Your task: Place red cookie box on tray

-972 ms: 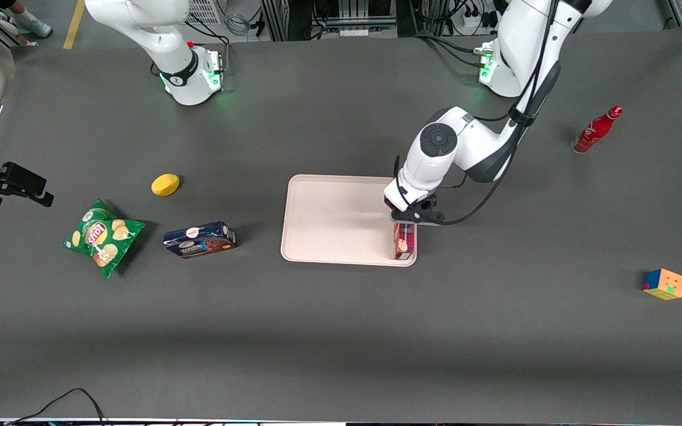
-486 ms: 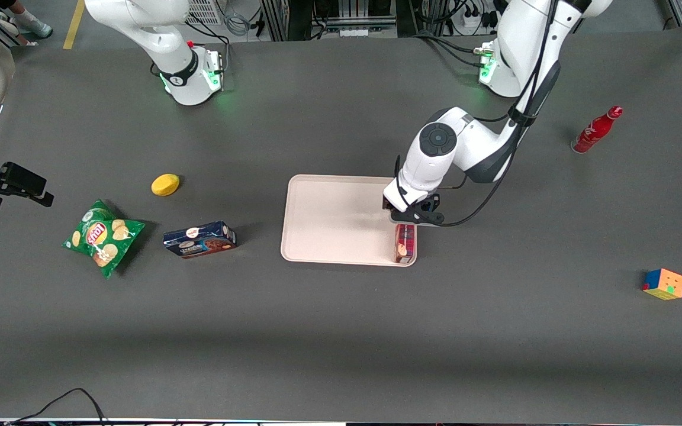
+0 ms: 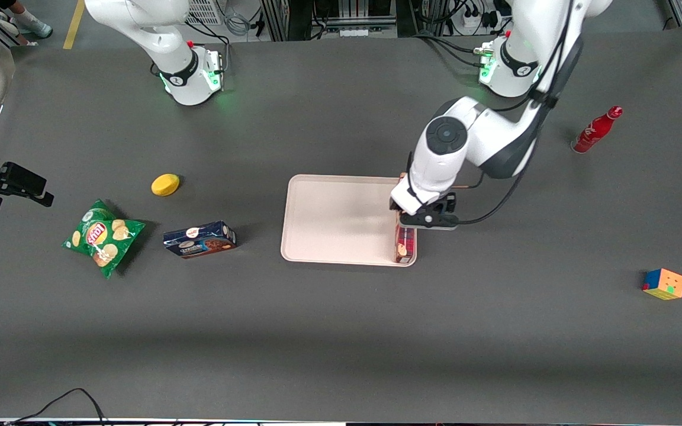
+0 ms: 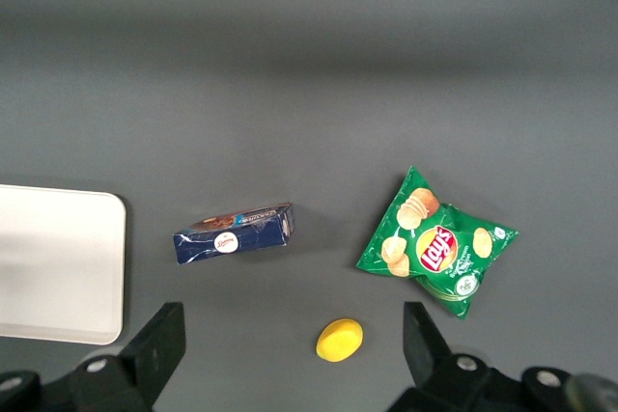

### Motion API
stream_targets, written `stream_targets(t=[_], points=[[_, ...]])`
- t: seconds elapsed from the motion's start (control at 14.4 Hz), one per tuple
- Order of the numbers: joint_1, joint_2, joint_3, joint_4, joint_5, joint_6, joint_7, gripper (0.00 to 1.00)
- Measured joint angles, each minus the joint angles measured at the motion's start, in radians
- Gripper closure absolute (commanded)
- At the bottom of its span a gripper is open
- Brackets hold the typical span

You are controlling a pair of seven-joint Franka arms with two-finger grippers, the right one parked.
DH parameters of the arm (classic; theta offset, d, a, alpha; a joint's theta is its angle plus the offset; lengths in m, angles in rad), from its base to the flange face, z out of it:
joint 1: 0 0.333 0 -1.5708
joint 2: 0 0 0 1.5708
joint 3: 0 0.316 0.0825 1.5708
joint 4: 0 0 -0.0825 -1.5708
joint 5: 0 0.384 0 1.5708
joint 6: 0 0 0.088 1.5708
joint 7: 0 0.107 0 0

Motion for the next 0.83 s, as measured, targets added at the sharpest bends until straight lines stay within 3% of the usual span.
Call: stream_targets(t=[0.35, 0.62, 0.83], points=[[0.134, -0.216, 0.008, 0.042, -0.17, -0.293, 0.271, 0.0], [0.266, -0.396, 0.016, 0.095, -0.191, -0.584, 0.332, 0.0], [0.302, -0.502, 0.075, 0.146, -0.191, -0.682, 0.389, 0.0]])
